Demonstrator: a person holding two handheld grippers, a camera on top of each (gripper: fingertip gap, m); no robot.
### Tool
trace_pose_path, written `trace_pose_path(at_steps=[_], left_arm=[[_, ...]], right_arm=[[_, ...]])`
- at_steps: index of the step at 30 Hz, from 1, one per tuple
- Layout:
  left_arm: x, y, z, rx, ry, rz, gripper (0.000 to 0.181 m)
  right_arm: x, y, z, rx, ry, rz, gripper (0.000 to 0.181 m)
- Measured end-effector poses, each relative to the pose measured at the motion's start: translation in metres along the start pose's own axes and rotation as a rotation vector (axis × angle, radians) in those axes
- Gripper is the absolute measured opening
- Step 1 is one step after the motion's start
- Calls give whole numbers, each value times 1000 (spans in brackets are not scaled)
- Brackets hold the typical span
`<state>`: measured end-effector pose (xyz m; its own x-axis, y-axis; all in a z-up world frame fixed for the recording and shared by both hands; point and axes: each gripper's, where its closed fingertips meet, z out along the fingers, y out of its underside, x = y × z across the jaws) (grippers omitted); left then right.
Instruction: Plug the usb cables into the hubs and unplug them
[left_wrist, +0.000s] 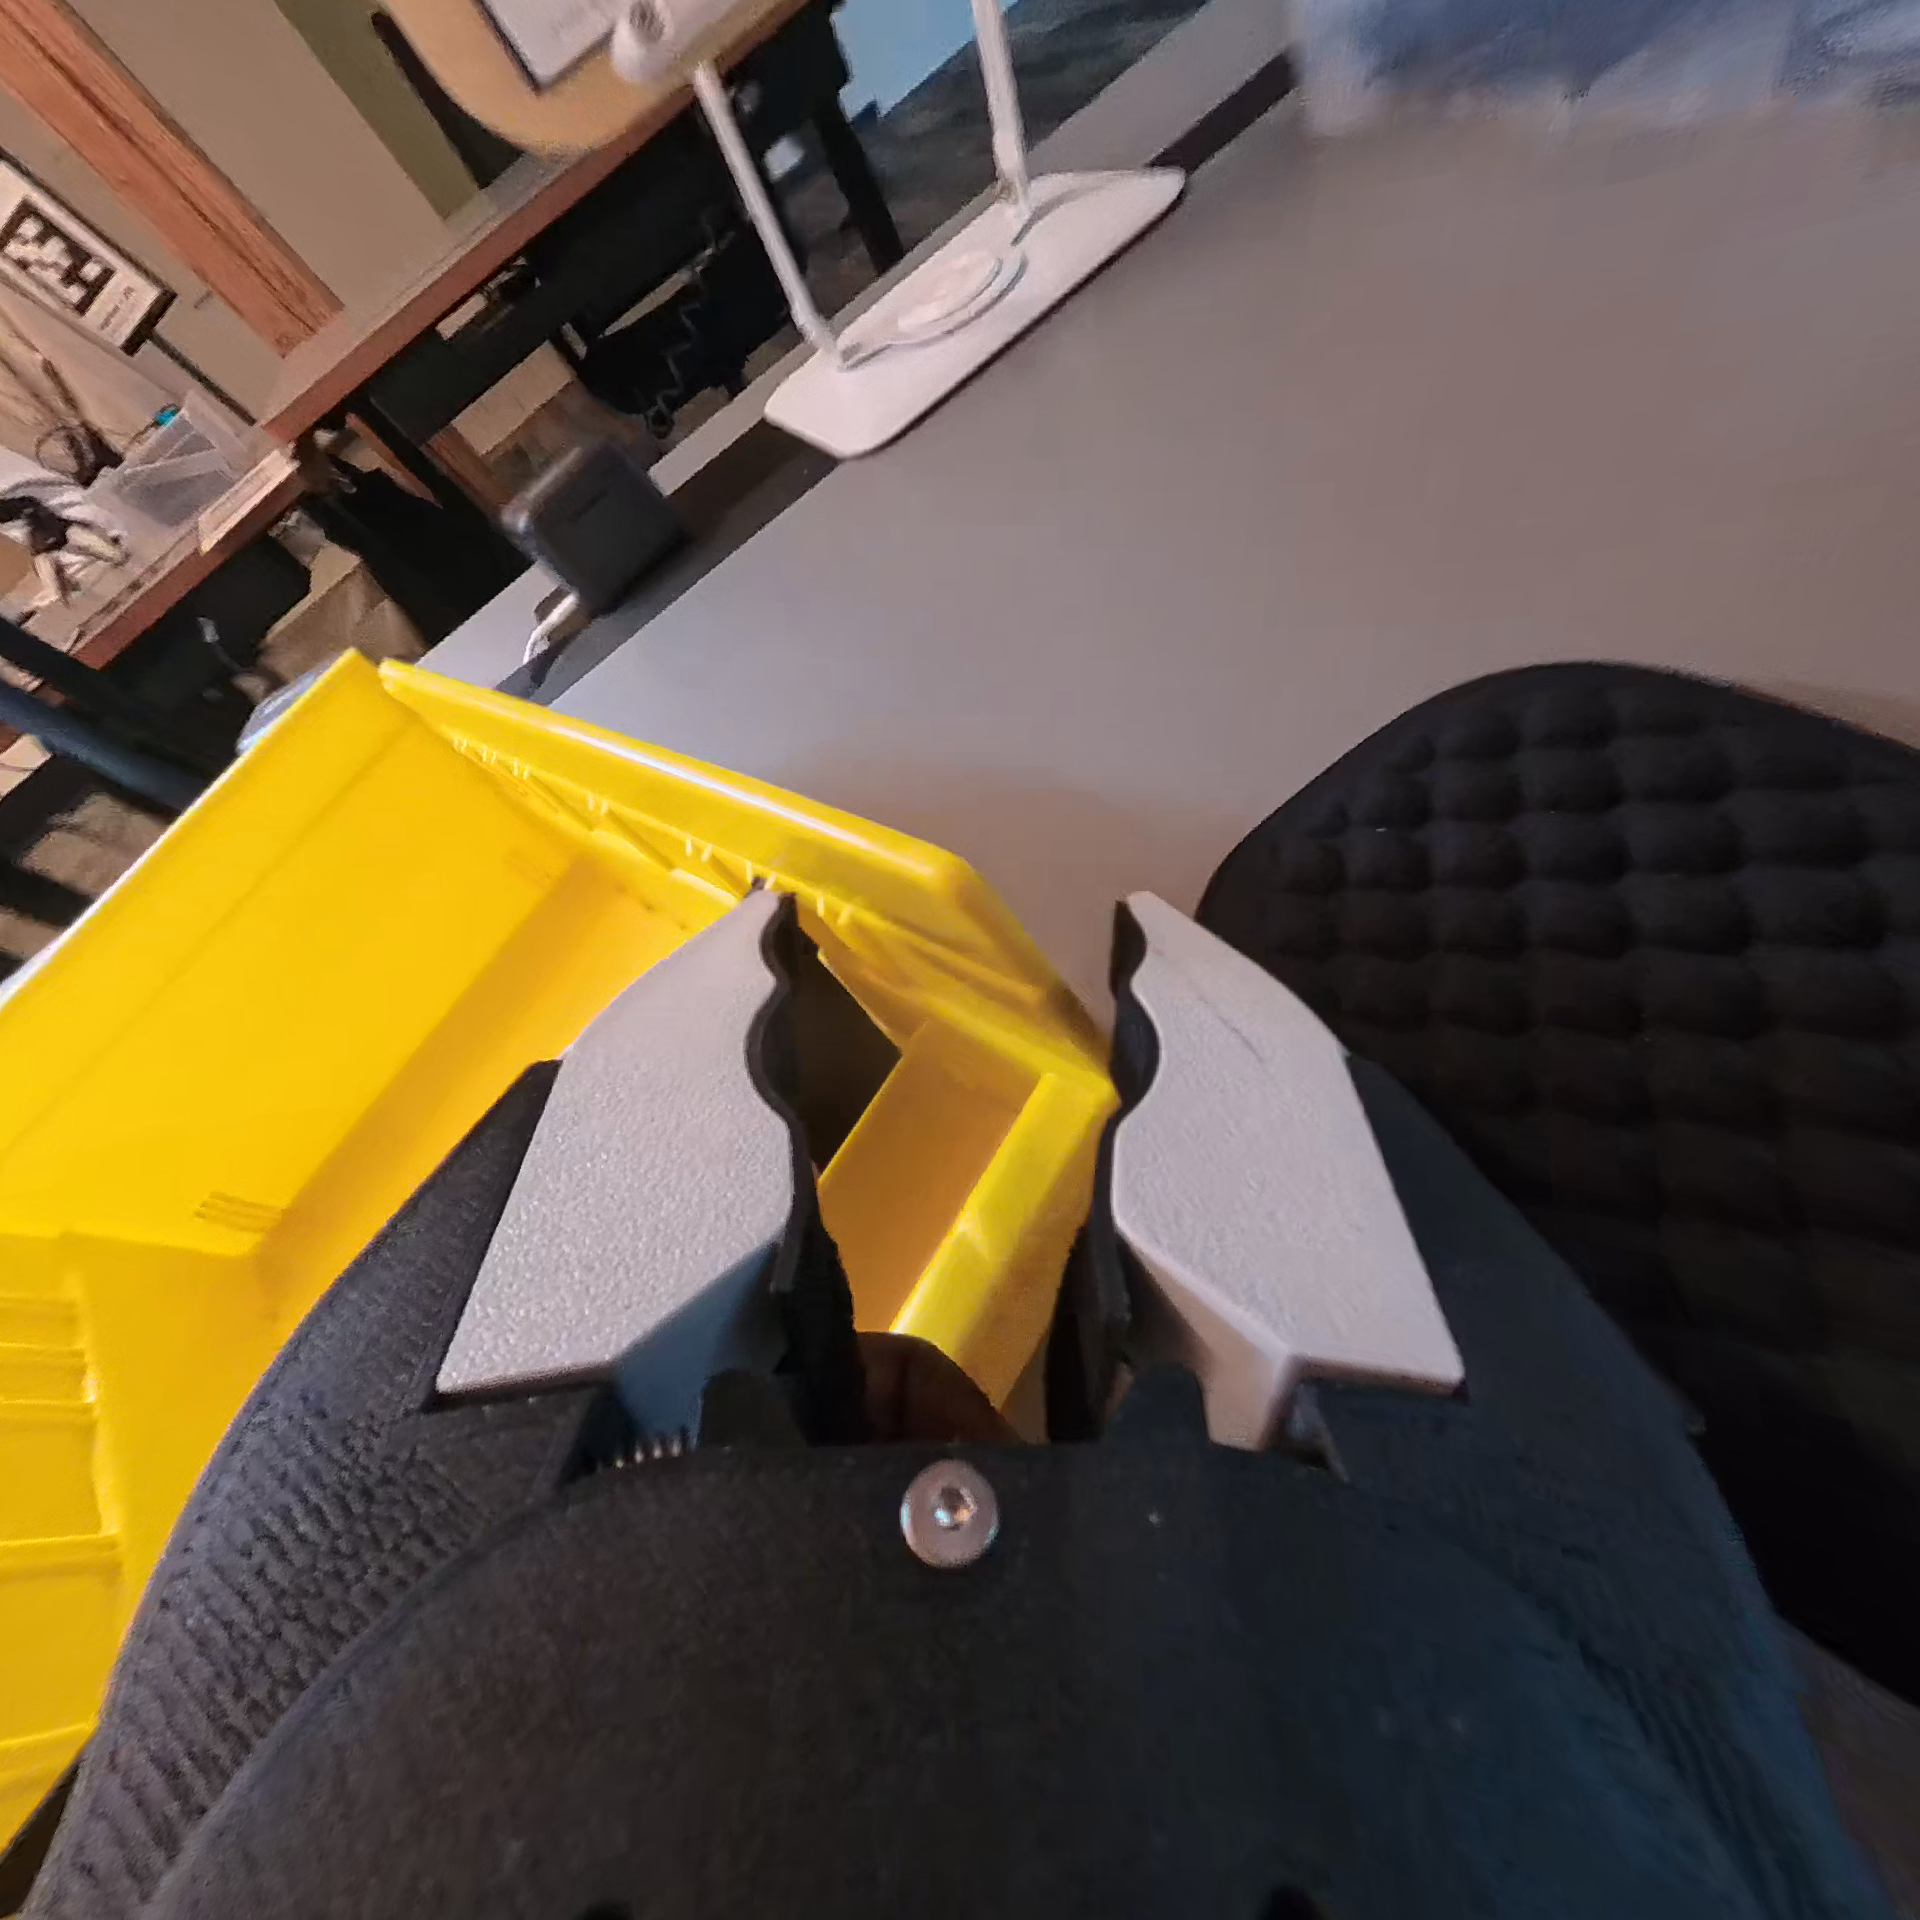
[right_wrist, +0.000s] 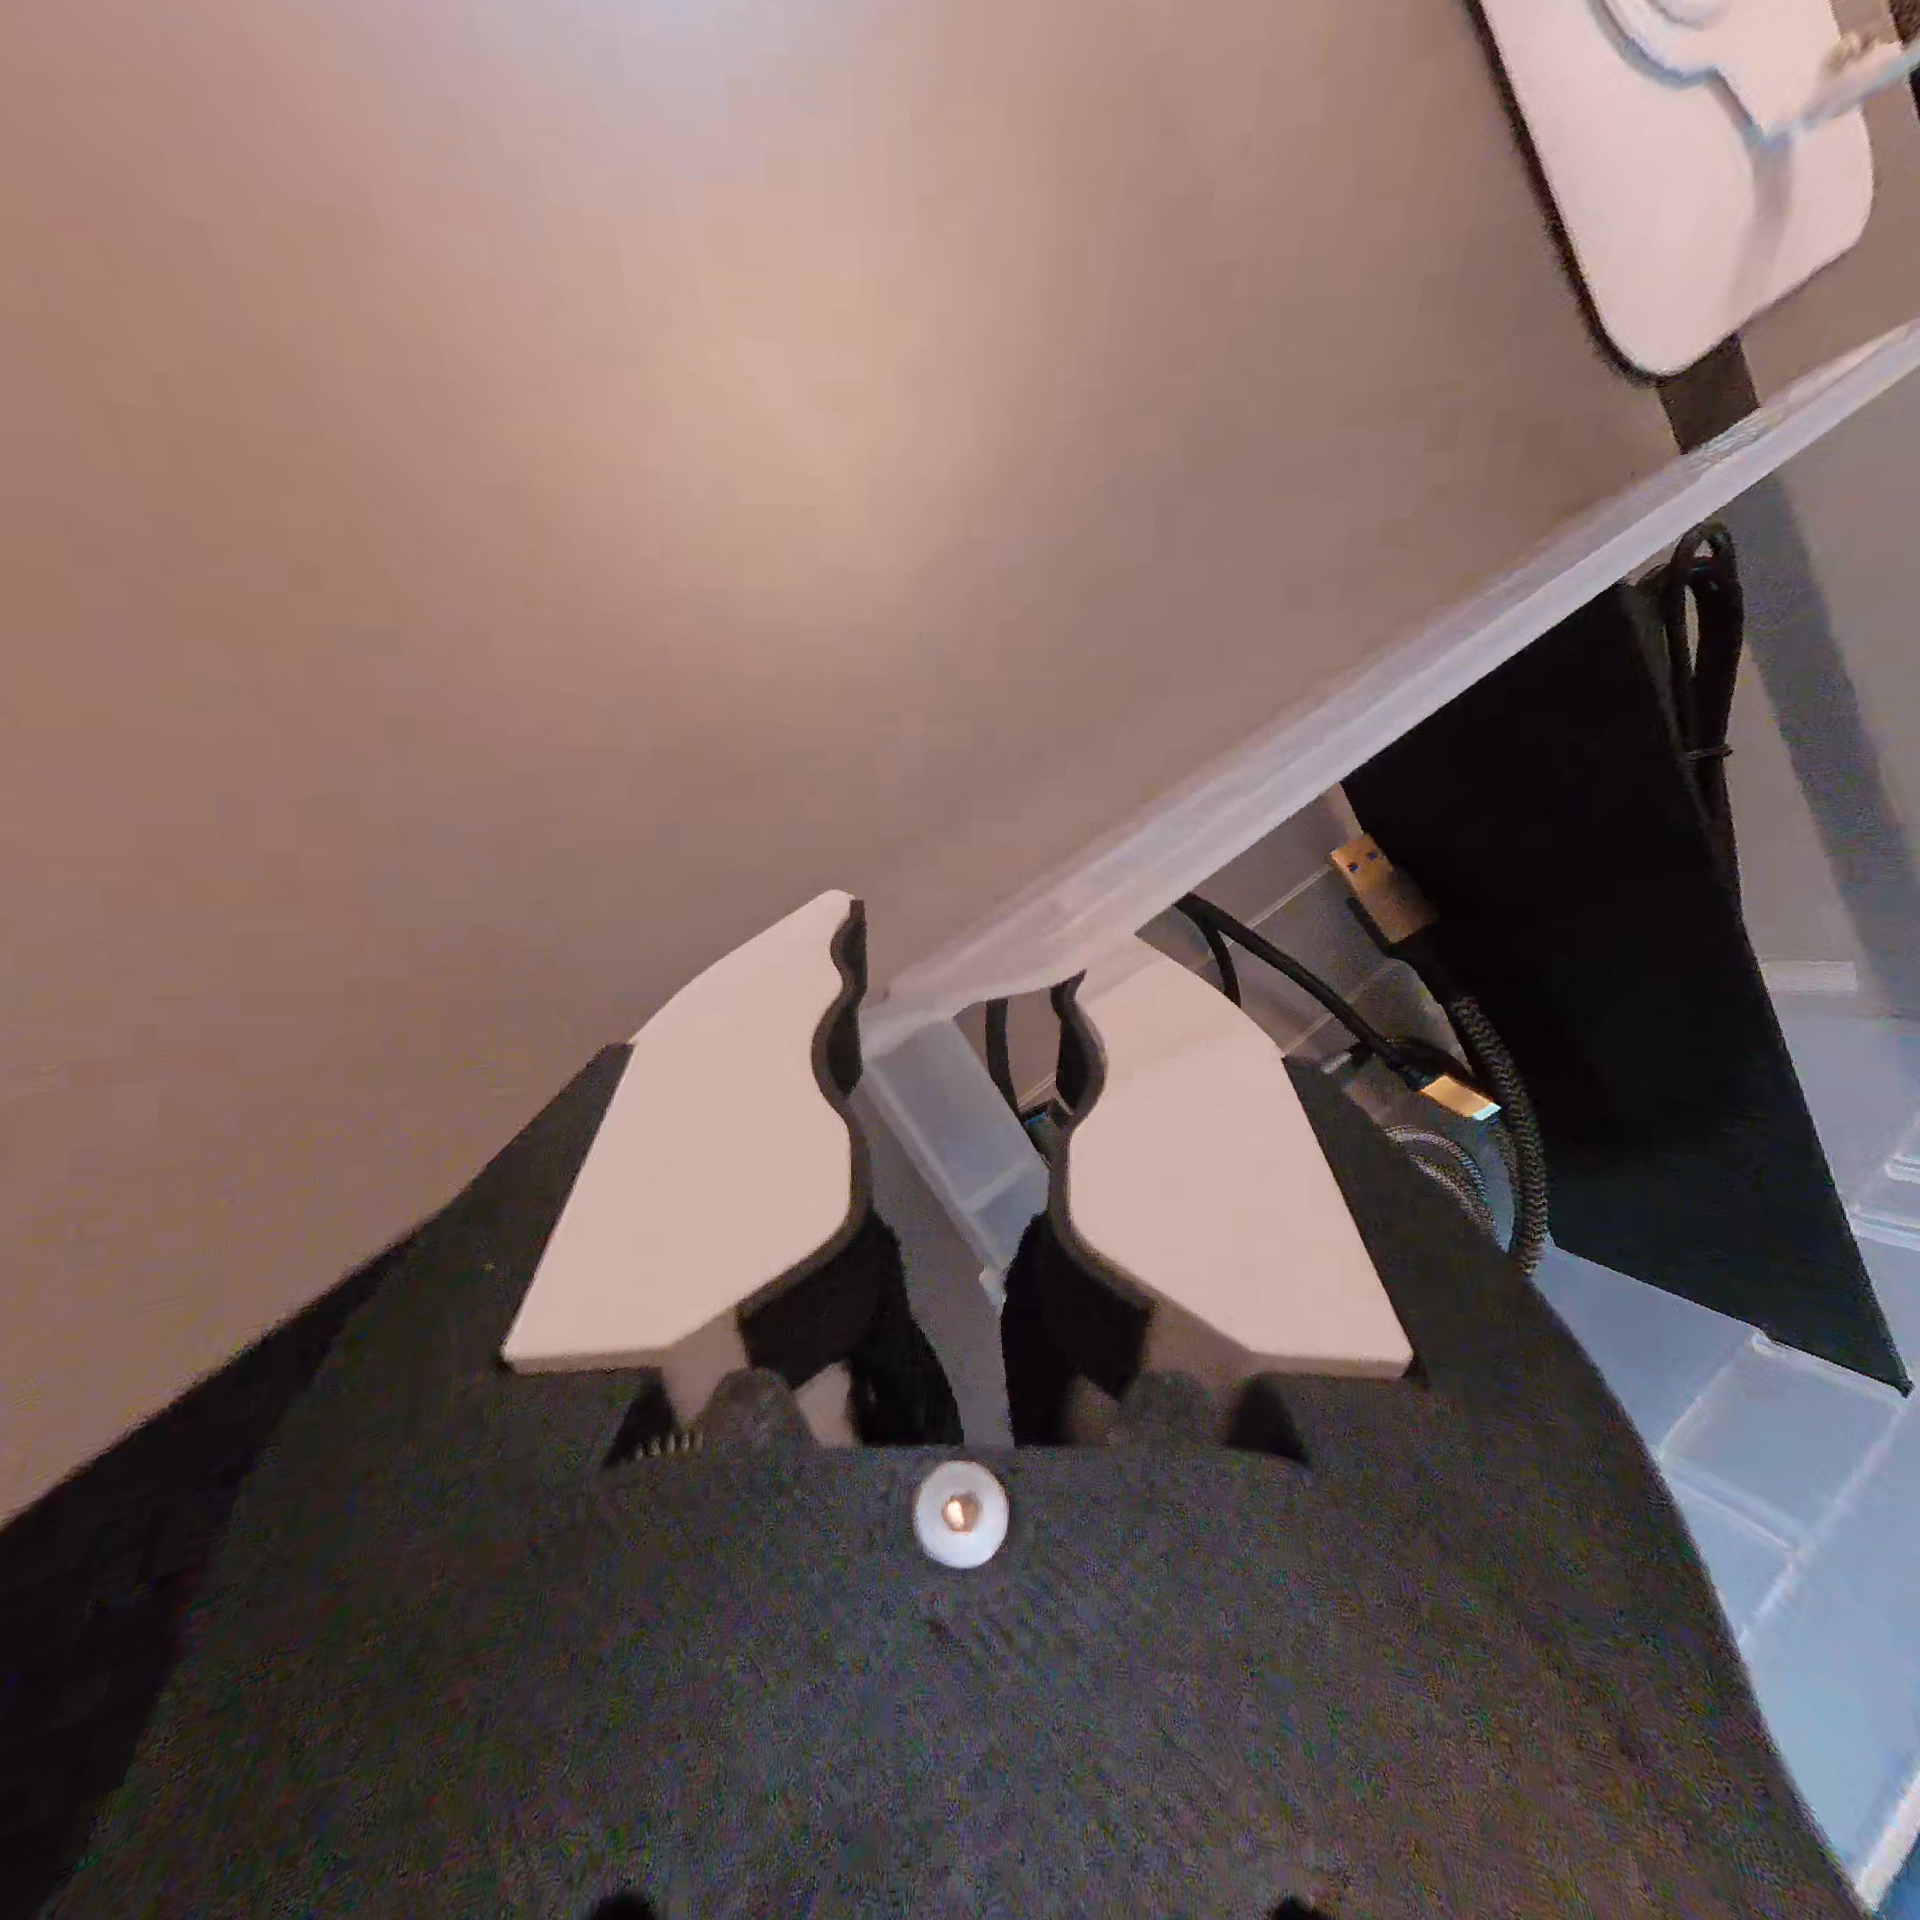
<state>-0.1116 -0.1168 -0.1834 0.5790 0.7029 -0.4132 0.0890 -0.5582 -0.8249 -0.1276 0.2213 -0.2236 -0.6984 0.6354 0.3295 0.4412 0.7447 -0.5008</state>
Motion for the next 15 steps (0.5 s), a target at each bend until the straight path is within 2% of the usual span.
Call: trace_pose_path(at_steps=[1,4,7,12,15], left_arm=[[1,-7,-7,38,28,-20,60],[-6,-34,-37,204,53,-104,66],[-36,-44,-71,314,-76,-135,66],[-99,-16,-113,327,-378,-235,66],[-118,6,-127,280,-476,-273,66]], right_arm=[[-7,-11,4,9,-8,-6,34],[-31,-46,15,58,-36,-7,34],[-56,-79,25,104,-69,-21,35],[-95,-135,43,158,-115,-49,35],[-115,-167,54,186,-141,-77,36]])
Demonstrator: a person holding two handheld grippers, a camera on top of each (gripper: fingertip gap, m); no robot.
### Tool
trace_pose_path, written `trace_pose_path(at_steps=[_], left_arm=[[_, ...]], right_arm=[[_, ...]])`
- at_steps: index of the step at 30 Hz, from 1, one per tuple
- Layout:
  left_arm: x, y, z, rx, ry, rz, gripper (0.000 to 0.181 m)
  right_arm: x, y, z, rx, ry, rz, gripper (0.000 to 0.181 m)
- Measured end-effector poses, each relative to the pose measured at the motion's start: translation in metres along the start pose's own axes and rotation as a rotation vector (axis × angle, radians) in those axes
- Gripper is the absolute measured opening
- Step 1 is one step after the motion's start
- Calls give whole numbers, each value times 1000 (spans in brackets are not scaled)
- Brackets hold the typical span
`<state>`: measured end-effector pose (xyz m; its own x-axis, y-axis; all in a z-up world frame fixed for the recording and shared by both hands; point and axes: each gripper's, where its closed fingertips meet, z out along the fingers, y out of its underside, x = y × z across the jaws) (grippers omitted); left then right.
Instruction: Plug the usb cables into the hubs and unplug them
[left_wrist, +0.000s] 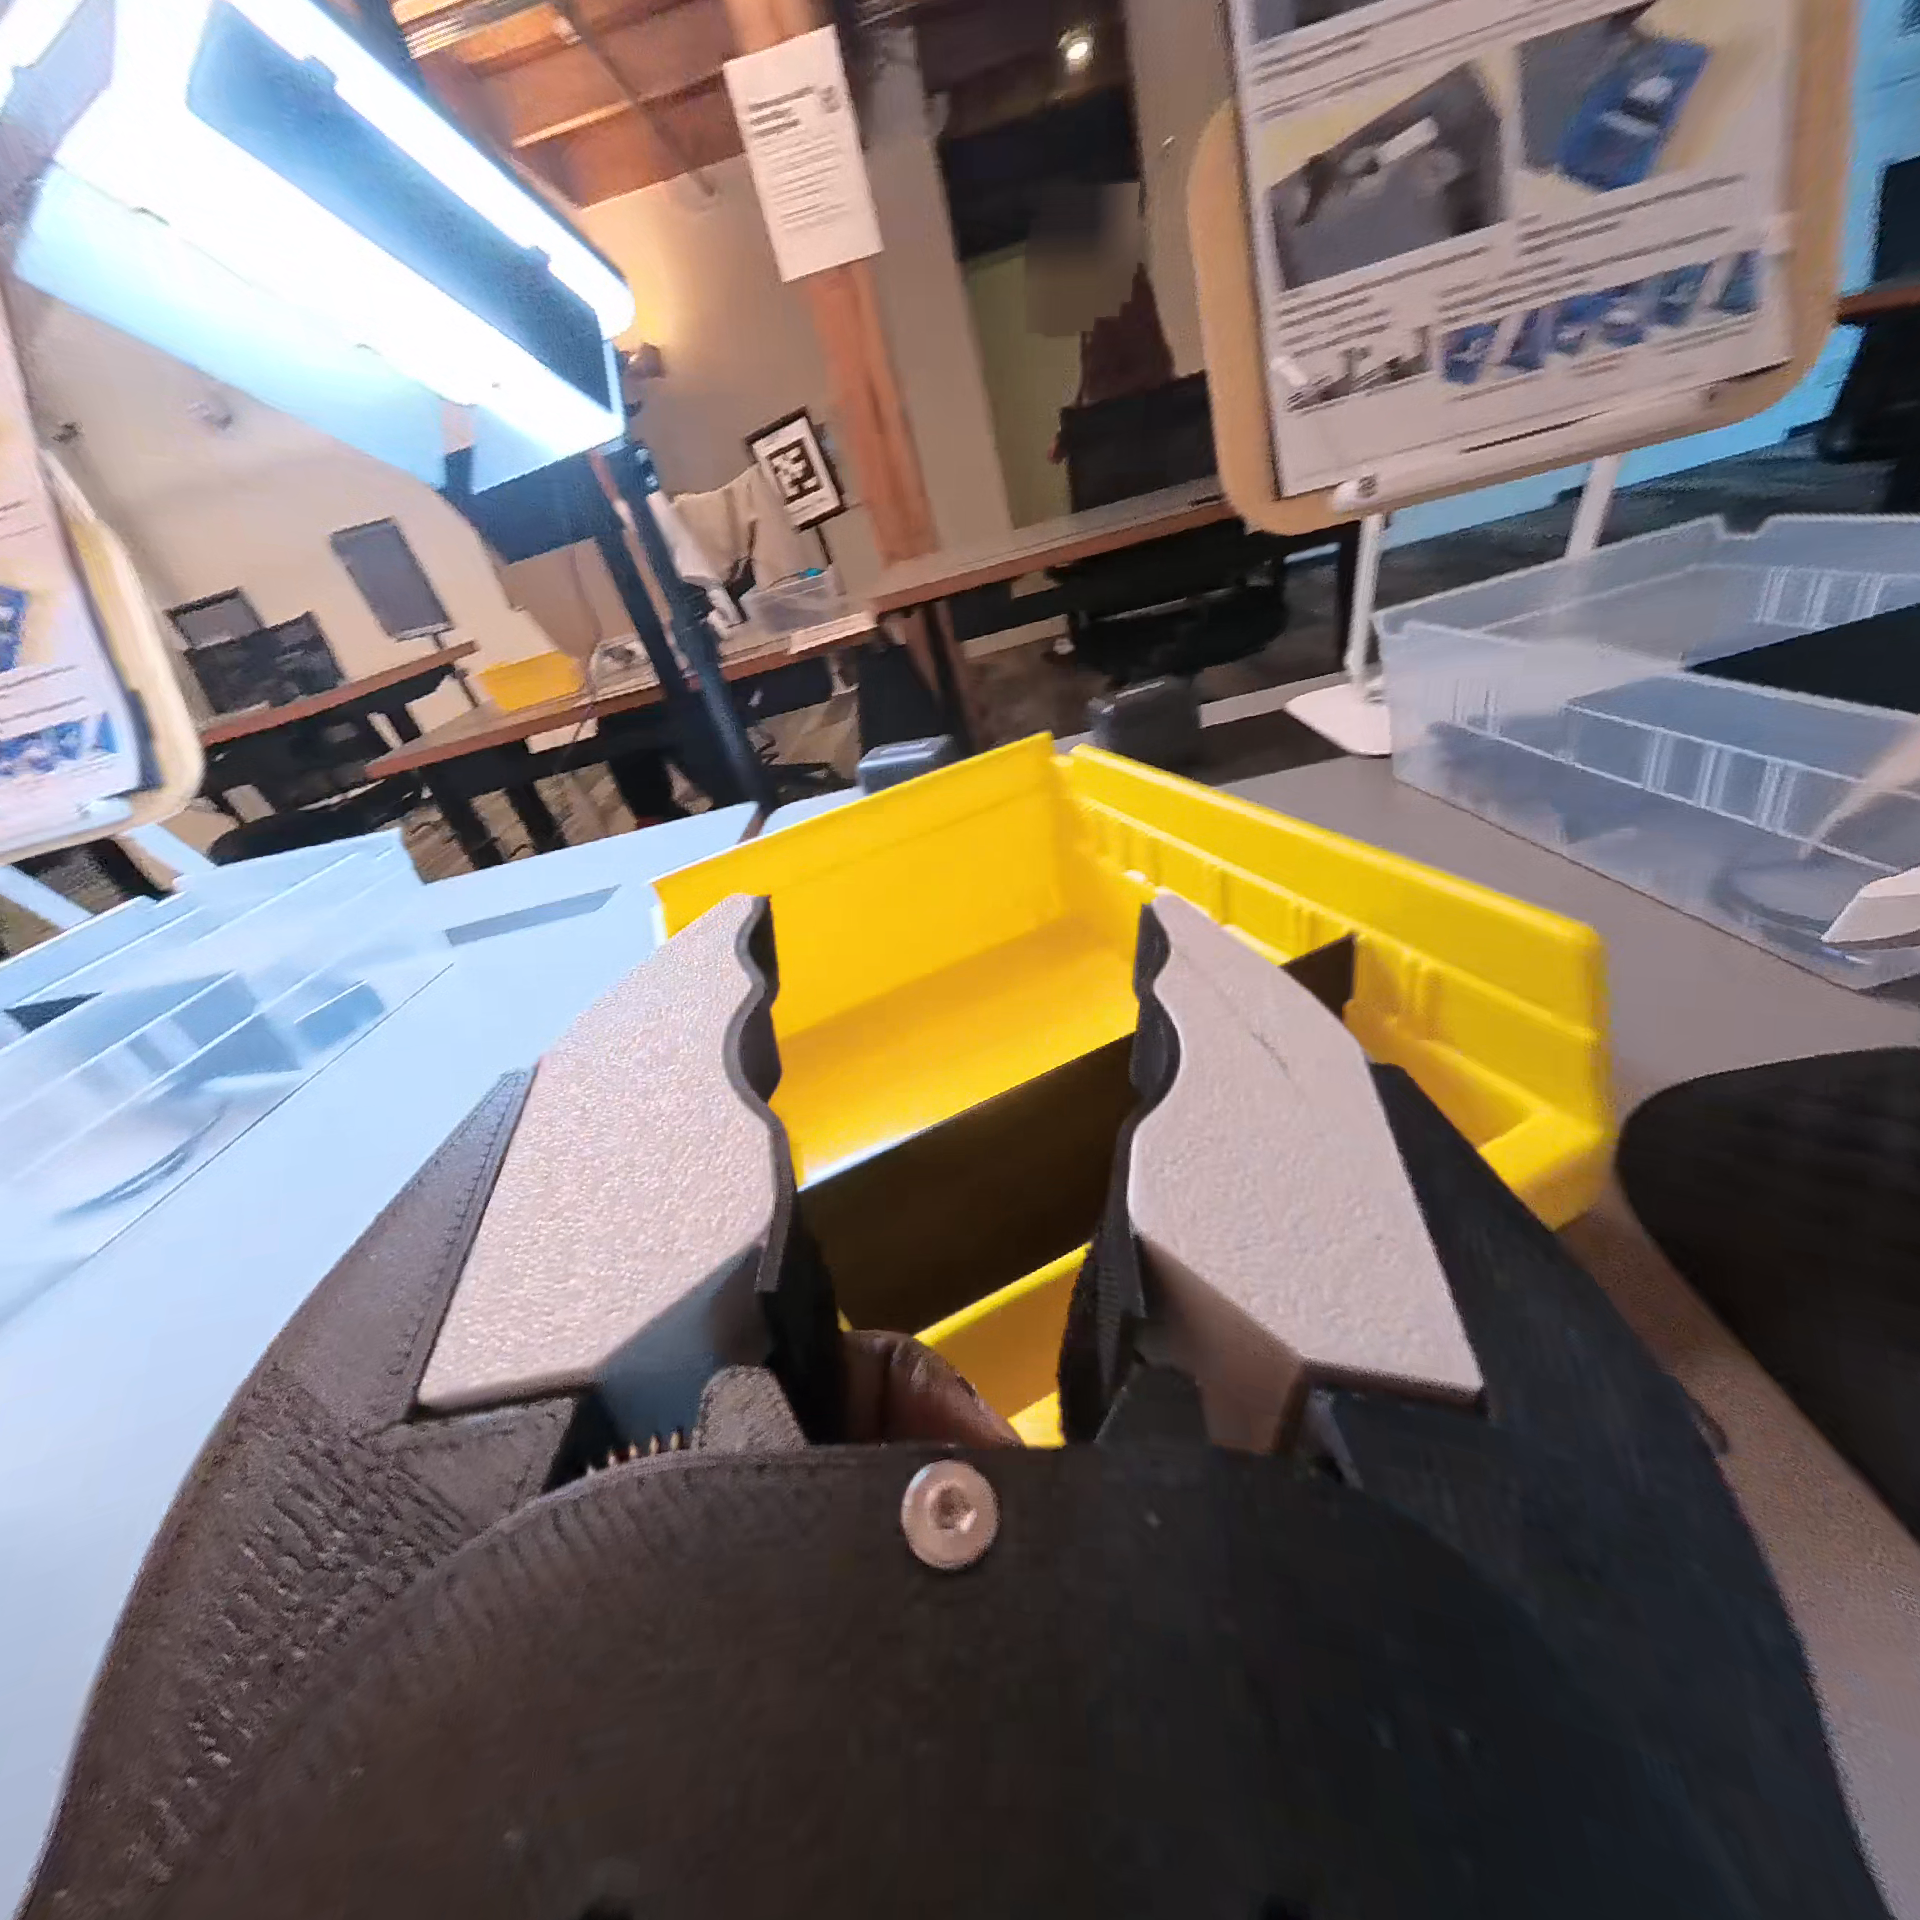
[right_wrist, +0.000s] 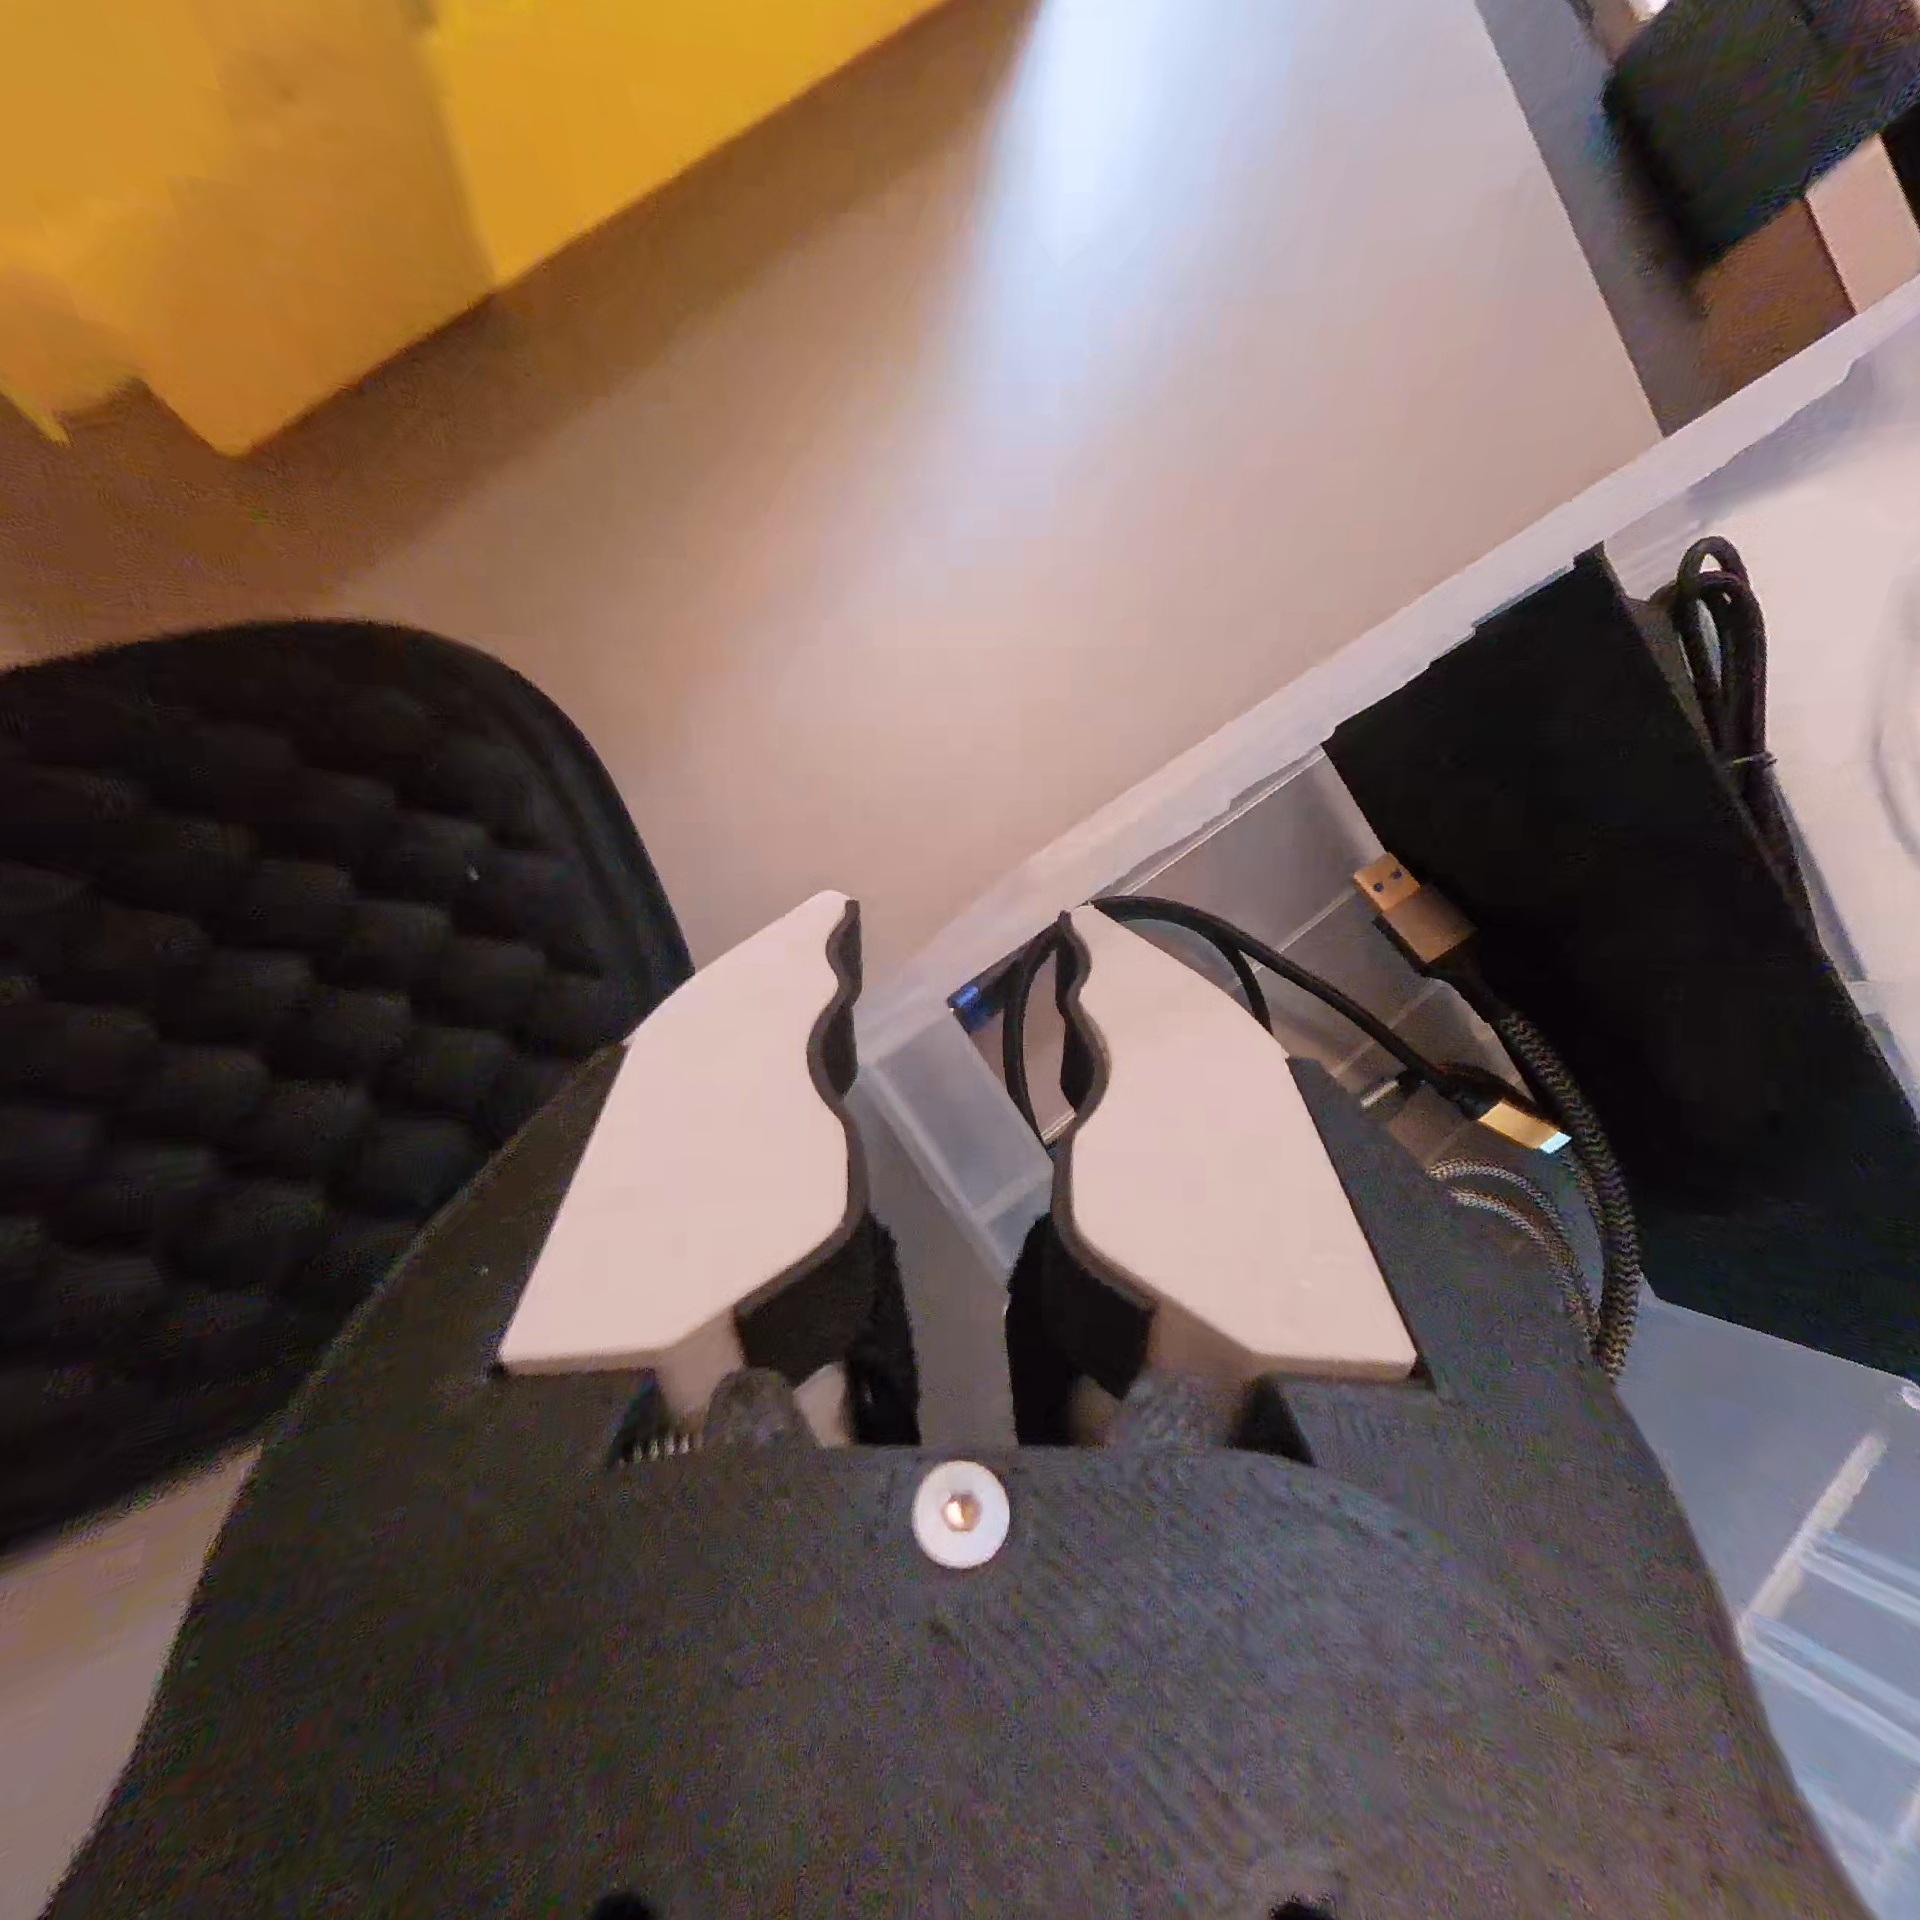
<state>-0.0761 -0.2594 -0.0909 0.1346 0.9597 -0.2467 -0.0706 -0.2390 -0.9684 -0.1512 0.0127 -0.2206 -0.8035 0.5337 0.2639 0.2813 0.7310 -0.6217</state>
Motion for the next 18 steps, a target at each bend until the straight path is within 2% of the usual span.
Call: trace_pose_path(at_steps=[8,12,15,18], left_arm=[[-26,31,-8,-120,-68,-14,66],[-33,52,-9,-215,-89,-7,66],[-40,69,-9,-297,-120,18,66],[-42,80,-7,-321,-117,-2,67]], right_arm=[[-40,-66,41,64,-102,-57,42],[-57,-93,53,171,-193,-77,42],[-58,-109,39,323,-227,8,38],[-52,-126,-4,593,-141,52,39]])
